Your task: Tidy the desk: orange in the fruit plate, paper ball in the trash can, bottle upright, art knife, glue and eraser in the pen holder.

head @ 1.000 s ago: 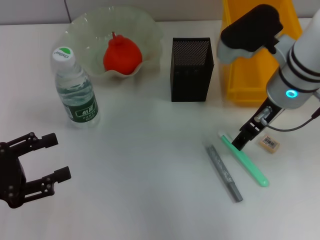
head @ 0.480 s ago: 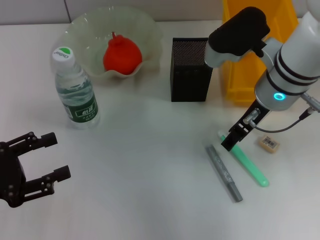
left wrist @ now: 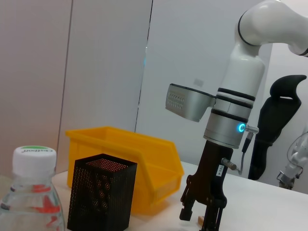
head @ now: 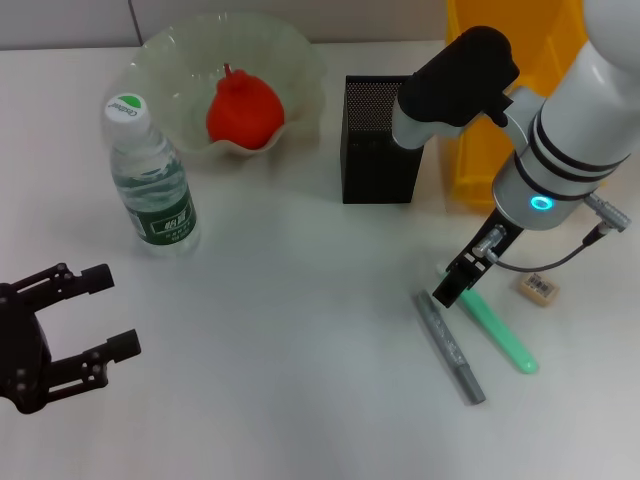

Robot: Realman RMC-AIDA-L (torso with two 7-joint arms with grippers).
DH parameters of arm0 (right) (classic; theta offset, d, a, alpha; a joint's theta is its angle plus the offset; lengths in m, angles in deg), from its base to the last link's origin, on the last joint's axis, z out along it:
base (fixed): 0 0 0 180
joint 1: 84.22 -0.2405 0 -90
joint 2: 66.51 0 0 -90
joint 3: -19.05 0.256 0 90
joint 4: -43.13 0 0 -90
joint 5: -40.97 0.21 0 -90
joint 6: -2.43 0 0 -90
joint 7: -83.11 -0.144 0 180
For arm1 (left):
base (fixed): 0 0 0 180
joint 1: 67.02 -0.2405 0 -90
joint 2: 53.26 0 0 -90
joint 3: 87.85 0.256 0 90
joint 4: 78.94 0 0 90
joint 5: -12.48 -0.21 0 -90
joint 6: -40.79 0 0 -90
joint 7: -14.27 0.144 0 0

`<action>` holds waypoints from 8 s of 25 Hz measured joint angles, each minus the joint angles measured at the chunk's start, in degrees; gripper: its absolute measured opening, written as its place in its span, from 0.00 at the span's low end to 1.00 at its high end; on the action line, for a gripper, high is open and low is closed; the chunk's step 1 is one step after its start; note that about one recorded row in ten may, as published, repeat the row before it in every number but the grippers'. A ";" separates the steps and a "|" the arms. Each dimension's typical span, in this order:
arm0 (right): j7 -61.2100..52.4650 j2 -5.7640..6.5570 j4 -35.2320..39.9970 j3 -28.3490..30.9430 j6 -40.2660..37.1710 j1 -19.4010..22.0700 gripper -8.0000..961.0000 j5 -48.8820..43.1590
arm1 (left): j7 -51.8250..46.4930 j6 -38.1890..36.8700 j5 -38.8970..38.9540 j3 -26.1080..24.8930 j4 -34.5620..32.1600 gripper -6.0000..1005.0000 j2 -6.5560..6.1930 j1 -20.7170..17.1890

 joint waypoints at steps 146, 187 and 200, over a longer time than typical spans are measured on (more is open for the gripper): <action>6.37 0.53 10.08 6.53 -6.31 10.40 0.66 -6.82 | -0.46 0.76 0.09 -0.70 0.53 0.77 1.17 1.97; 8.23 0.45 8.69 11.65 -4.91 9.66 0.52 -3.92 | 0.07 1.73 0.09 -0.57 0.53 0.77 1.59 2.09; 7.42 0.26 4.61 10.86 -2.84 7.49 0.66 -3.78 | 0.37 2.08 0.09 -0.53 0.53 0.77 1.67 2.08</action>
